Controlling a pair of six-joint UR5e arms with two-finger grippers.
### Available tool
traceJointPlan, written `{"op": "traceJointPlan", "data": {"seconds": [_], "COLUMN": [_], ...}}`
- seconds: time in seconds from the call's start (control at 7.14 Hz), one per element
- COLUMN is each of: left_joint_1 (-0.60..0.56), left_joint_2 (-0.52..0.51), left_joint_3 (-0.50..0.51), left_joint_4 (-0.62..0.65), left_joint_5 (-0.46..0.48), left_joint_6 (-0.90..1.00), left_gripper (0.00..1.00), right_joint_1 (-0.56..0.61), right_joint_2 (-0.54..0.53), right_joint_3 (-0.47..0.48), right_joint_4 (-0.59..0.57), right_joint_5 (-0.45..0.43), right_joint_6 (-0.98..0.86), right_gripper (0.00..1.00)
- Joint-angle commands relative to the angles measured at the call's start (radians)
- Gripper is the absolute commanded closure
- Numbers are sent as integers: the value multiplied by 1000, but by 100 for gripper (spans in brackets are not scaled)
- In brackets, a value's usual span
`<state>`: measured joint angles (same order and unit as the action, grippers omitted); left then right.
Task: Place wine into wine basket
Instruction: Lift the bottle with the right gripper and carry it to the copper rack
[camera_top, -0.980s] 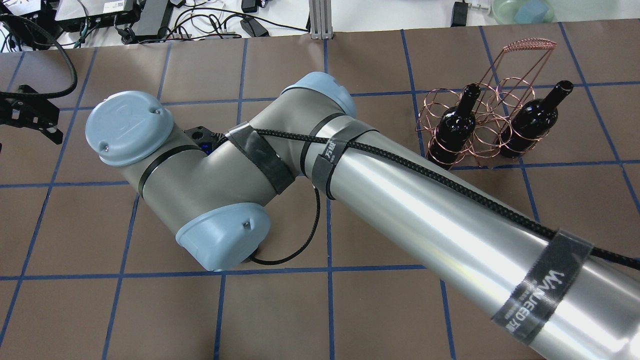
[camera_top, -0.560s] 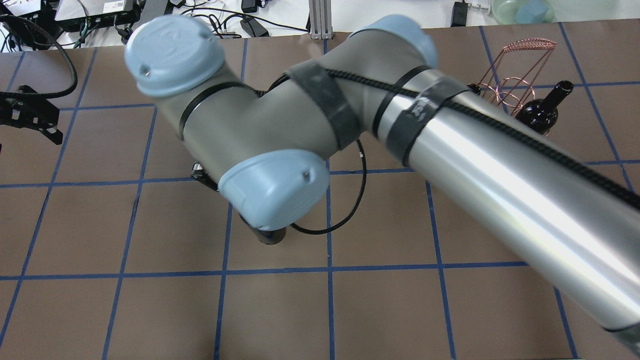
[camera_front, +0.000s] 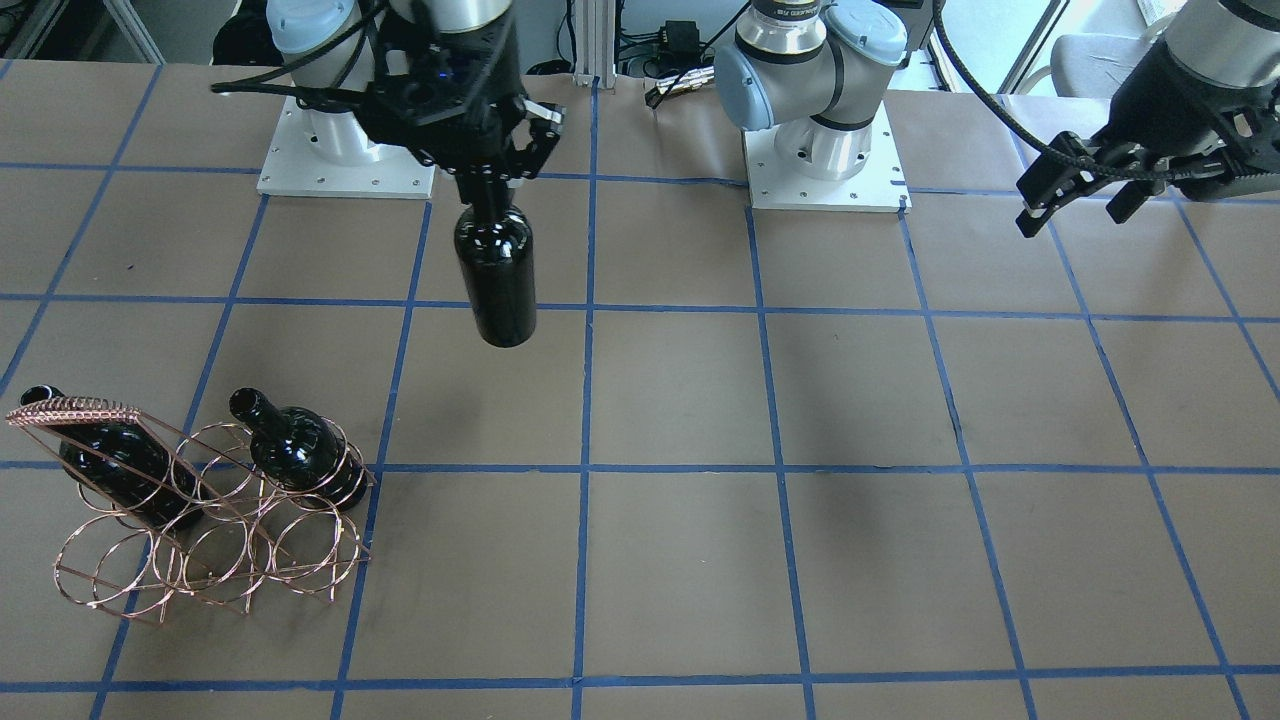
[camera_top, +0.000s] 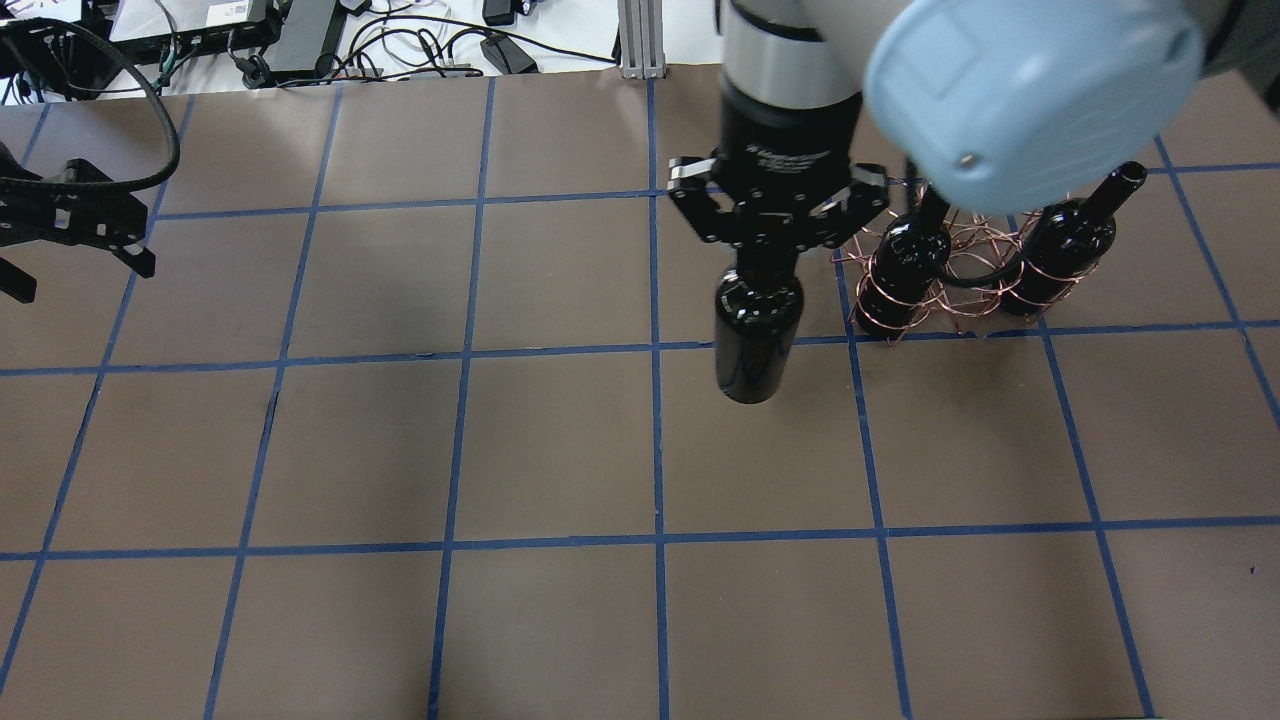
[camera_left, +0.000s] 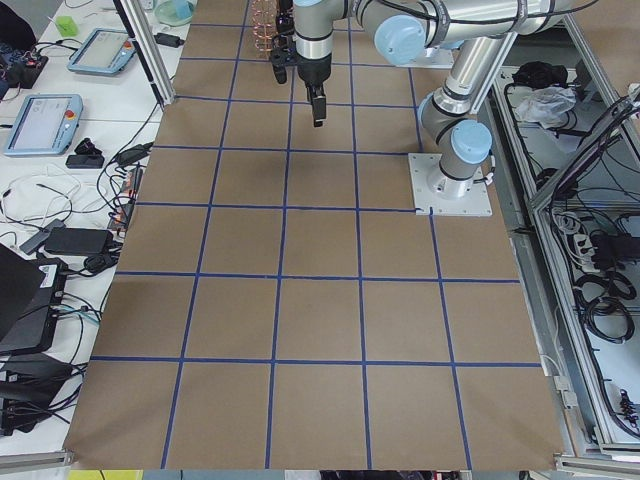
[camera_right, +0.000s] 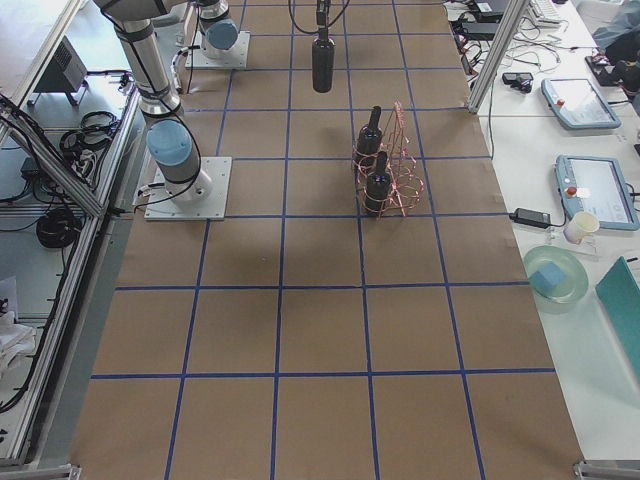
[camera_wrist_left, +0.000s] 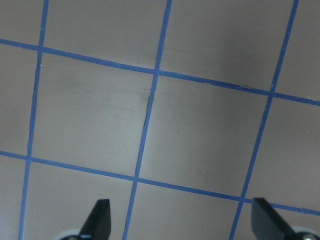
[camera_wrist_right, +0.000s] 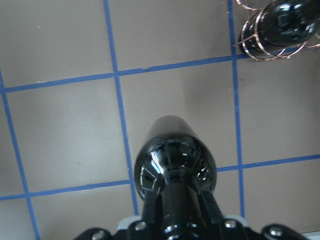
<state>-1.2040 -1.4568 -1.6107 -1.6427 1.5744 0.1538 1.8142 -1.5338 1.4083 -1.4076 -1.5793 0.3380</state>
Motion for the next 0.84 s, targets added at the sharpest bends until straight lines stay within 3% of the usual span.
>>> {"op": "traceJointPlan", "data": {"seconds": [0.0, 0.42, 0.7], "left_joint_1": [-89, -222, -259], "left_joint_2": [7, 18, 38], "left_joint_3": [0, -9, -41], "left_joint_4": [3, -3, -5], "left_joint_5": [-22, -17, -8], "left_joint_6": [-132, -239, -260], "left_gripper": [0, 0, 0], "right_joint_1": [-174, -382, -458], "right_joint_2": [-71, -74, -62], "right_joint_3": [0, 0, -2], "right_joint_4": [117, 117, 60], "right_joint_5": [-31, -58, -53], "right_joint_6": [-279, -627, -697], "right_gripper": [100, 100, 100]}}
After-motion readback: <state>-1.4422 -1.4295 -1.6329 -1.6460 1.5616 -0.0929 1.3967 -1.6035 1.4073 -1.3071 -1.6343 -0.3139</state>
